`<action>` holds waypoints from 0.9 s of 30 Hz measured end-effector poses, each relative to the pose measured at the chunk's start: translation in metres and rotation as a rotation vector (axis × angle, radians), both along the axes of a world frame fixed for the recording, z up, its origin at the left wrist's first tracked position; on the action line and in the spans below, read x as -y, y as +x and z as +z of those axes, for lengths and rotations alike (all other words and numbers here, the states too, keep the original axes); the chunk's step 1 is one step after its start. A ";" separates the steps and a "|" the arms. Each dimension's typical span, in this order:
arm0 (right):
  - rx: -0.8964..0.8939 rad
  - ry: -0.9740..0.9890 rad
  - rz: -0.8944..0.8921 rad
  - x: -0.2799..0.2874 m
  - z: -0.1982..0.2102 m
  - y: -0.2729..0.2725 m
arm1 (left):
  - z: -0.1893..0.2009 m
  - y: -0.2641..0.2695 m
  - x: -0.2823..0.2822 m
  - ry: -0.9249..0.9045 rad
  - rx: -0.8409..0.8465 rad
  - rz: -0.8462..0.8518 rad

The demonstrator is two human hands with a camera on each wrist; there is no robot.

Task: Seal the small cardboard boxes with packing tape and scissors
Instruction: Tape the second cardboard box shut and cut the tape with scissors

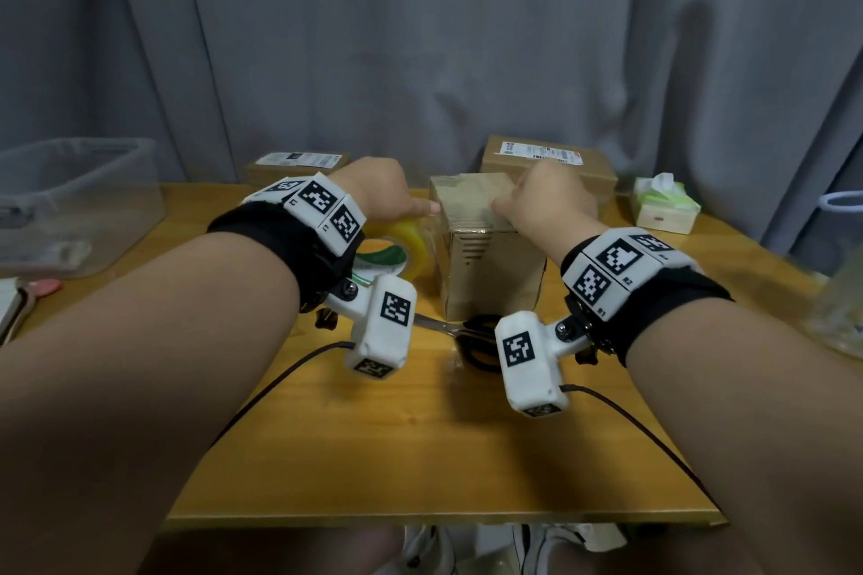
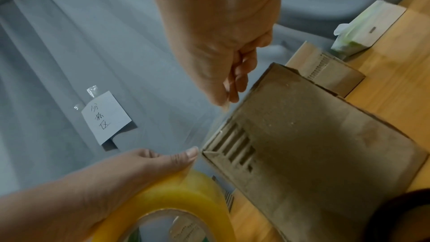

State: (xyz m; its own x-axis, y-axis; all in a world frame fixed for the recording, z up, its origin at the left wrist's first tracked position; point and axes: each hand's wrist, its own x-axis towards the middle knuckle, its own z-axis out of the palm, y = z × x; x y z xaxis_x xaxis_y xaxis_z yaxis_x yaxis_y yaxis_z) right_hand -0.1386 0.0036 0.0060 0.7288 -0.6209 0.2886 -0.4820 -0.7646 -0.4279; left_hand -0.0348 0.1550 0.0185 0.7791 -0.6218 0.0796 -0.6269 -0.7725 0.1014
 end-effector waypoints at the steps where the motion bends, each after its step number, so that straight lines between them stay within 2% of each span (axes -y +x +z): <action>1: -0.024 -0.032 0.006 -0.001 -0.001 -0.001 | -0.002 0.000 0.001 0.006 0.003 0.004; 5: -0.123 -0.205 0.031 -0.004 -0.003 -0.002 | -0.015 0.000 0.007 -0.039 0.002 0.009; 9: -0.077 -0.226 -0.045 0.007 -0.002 -0.007 | -0.023 -0.001 0.012 -0.102 -0.018 0.003; 10: -0.025 -0.281 0.004 0.009 -0.004 -0.007 | -0.024 -0.001 0.012 -0.115 -0.024 0.000; 12: 0.028 -0.374 0.281 0.005 -0.009 -0.003 | -0.026 0.000 0.011 -0.118 -0.019 -0.014; 14: -0.138 -0.391 0.583 -0.006 -0.020 0.002 | -0.029 0.002 0.010 -0.115 -0.006 -0.034; 15: -0.264 -0.366 0.623 -0.009 -0.025 0.001 | -0.030 0.003 0.010 -0.125 -0.015 -0.030; 17: -0.395 -0.335 0.566 -0.001 -0.028 -0.006 | -0.032 0.003 0.008 -0.154 -0.039 -0.007; 22: -0.504 -0.329 0.321 0.026 -0.014 -0.019 | -0.033 -0.001 0.009 -0.155 -0.060 0.002; 24: -0.467 -0.217 0.286 0.015 -0.016 -0.012 | -0.033 -0.001 0.008 -0.158 -0.065 0.002; 27: -0.326 -0.059 0.331 -0.004 -0.029 -0.001 | -0.032 0.002 0.000 -0.139 -0.047 0.004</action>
